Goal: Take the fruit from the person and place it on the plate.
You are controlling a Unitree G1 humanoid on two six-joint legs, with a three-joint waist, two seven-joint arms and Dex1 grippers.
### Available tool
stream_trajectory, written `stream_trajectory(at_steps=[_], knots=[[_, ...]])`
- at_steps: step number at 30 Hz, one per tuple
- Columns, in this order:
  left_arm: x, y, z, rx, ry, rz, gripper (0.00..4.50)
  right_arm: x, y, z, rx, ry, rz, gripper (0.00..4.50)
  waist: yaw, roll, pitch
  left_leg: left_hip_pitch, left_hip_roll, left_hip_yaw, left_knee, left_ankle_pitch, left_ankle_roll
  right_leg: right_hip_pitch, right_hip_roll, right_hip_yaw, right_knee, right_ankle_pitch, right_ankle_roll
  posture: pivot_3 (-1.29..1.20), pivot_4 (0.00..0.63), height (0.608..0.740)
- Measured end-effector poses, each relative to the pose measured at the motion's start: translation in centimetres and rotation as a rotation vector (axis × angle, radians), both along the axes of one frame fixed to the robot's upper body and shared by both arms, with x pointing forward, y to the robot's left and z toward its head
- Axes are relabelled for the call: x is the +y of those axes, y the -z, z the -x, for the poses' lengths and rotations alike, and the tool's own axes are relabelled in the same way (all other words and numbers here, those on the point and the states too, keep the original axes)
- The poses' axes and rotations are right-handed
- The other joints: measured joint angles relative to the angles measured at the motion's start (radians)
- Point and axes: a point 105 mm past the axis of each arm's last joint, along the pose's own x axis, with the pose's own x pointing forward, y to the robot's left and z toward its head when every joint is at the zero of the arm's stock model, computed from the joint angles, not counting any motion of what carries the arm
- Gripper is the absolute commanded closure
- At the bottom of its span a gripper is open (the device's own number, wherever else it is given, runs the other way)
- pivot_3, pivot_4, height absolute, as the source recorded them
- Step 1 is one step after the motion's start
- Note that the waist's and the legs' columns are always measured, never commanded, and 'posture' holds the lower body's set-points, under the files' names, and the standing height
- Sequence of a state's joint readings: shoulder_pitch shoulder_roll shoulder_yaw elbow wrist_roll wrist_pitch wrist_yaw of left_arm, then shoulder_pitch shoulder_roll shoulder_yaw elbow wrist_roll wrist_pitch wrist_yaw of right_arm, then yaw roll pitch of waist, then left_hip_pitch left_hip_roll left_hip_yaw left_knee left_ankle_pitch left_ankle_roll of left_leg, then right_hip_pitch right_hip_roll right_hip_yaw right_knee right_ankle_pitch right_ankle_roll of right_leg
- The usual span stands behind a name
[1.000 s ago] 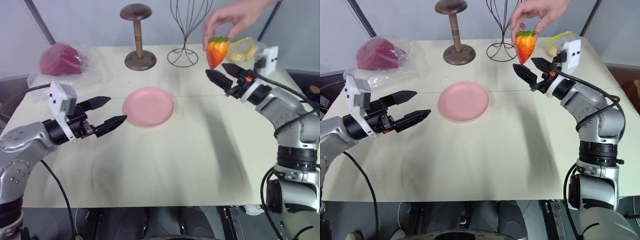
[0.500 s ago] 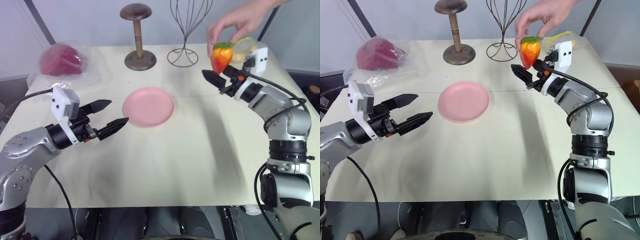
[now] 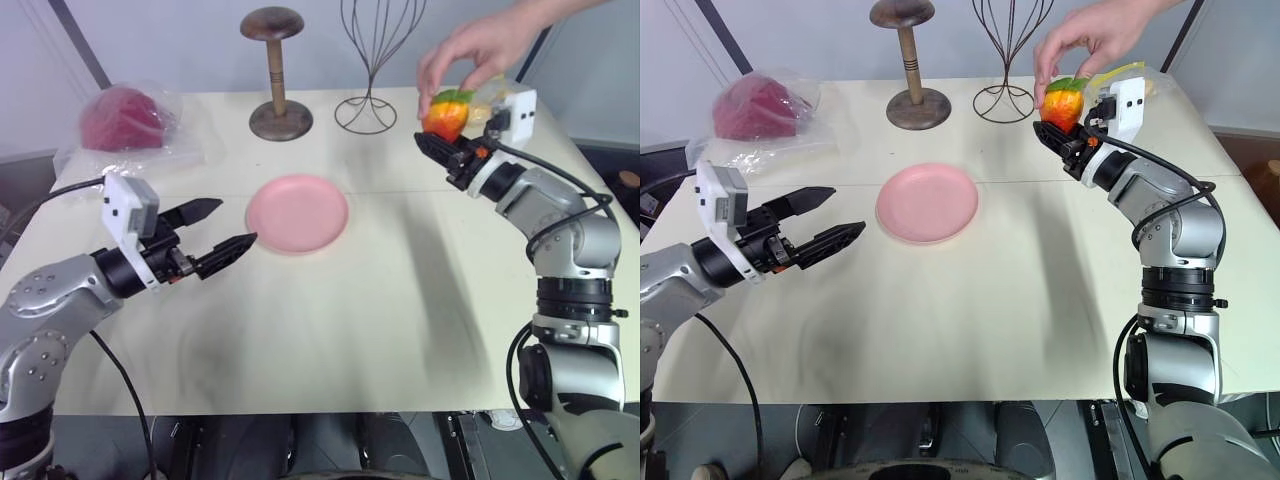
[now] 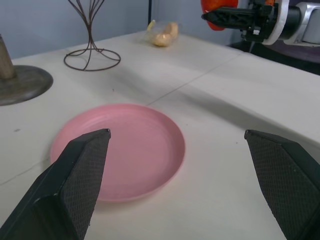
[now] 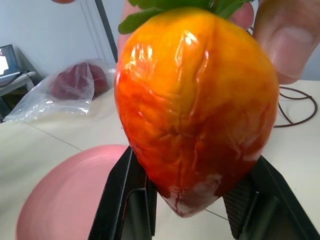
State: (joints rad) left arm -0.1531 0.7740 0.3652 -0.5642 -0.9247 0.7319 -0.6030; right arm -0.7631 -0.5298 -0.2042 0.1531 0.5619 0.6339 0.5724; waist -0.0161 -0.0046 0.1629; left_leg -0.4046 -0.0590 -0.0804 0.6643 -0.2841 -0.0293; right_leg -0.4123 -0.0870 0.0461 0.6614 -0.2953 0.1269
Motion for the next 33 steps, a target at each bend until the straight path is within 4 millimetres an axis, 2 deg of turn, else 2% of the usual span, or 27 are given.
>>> stream_trajectory(at_steps=[5,8,10,12,16,20,22,26,28,29,32,33], knots=[[0.1,0.2,0.0,0.006,-0.008,-0.005,0.00,0.0,0.3,-0.2,0.003,0.015,0.037,3.38,-0.001,0.000,0.000,0.000,0.000,0.000,0.000,0.000,0.000,0.000,0.000,0.000,0.000,0.000,0.000,0.00,0.150,0.740],[1.1,1.9,0.0,0.052,-0.061,-0.039,0.00,1.3,2.4,-0.1,0.044,-0.029,0.097,3.38,-0.005,0.000,0.000,0.000,0.000,0.000,-0.001,0.000,0.000,-0.001,0.000,0.000,0.000,0.000,0.000,0.00,0.150,0.740],[2.3,3.1,-0.2,0.076,-0.127,-0.052,0.00,3.0,4.3,0.0,0.075,-0.066,0.109,3.38,-0.010,0.000,0.000,0.000,0.001,0.001,-0.001,0.000,0.000,-0.001,0.001,0.001,0.000,0.000,0.000,0.00,0.150,0.740],[3.2,3.8,-0.5,0.080,-0.187,-0.034,0.00,5.5,6.0,0.1,0.107,-0.131,0.115,3.38,-0.010,0.000,0.000,-0.001,0.001,0.000,-0.001,0.000,-0.001,-0.003,0.001,0.001,0.001,0.000,0.000,0.00,0.150,0.740],[4.0,4.4,-0.4,0.070,-0.249,-0.023,0.00,8.3,6.7,0.4,0.102,-0.197,0.125,3.38,-0.001,0.000,0.000,-0.003,0.000,0.000,-0.001,0.001,-0.001,-0.004,-0.001,0.000,0.001,0.000,0.000,0.00,0.150,0.740],[4.4,5.2,0.1,0.083,-0.302,-0.001,0.00,12.2,7.9,1.2,0.121,-0.300,0.109,3.38,-0.003,0.000,0.000,-0.003,0.000,0.000,-0.001,0.001,-0.002,-0.005,0.000,0.000,0.001,0.000,0.000,0.00,0.150,0.740],[4.2,4.9,0.2,0.069,-0.298,-0.007,0.00,13.1,8.6,1.4,0.142,-0.324,0.109,3.38,0.002,0.000,0.000,-0.003,0.000,0.000,-0.001,0.001,-0.002,-0.005,-0.001,0.000,0.001,0.000,0.000,0.00,0.150,0.740],[4.0,4.8,0.3,0.061,-0.310,-0.001,0.00,13.7,9.0,1.6,0.139,-0.349,0.125,3.38,-0.001,0.000,0.000,-0.003,0.000,0.000,-0.001,0.001,-0.002,-0.005,0.000,0.000,0.001,0.000,0.000,0.00,0.150,0.740],[4.0,4.8,0.3,0.060,-0.314,0.005,0.00,14.0,9.0,1.6,0.135,-0.355,0.117,2.35,-0.003,0.000,0.000,-0.003,0.000,0.000,-0.001,0.001,-0.002,-0.005,0.000,0.000,0.001,0.000,0.000,0.00,0.150,0.740],[4.0,4.8,0.3,0.058,-0.314,0.005,0.00,14.0,9.1,1.6,0.136,-0.353,0.115,2.06,-0.004,0.000,0.000,-0.003,0.000,0.000,-0.001,0.001,-0.002,-0.006,0.000,0.000,0.001,0.000,0.000,0.00,0.150,0.740],[3.7,4.4,0.4,0.045,-0.306,0.005,0.00,14.0,9.6,1.4,0.152,-0.346,0.111,0.44,-0.004,0.000,0.000,-0.003,0.000,0.000,-0.001,0.001,-0.002,-0.006,0.000,0.000,0.001,0.000,0.000,0.00,0.150,0.740],[3.7,4.5,0.4,0.046,-0.306,0.005,0.00,14.1,9.6,1.4,0.148,-0.344,0.114,0.03,-0.004,0.000,0.000,-0.003,0.000,0.000,-0.001,0.001,-0.002,-0.006,0.000,0.000,0.001,0.000,0.000,0.00,0.150,0.740]])
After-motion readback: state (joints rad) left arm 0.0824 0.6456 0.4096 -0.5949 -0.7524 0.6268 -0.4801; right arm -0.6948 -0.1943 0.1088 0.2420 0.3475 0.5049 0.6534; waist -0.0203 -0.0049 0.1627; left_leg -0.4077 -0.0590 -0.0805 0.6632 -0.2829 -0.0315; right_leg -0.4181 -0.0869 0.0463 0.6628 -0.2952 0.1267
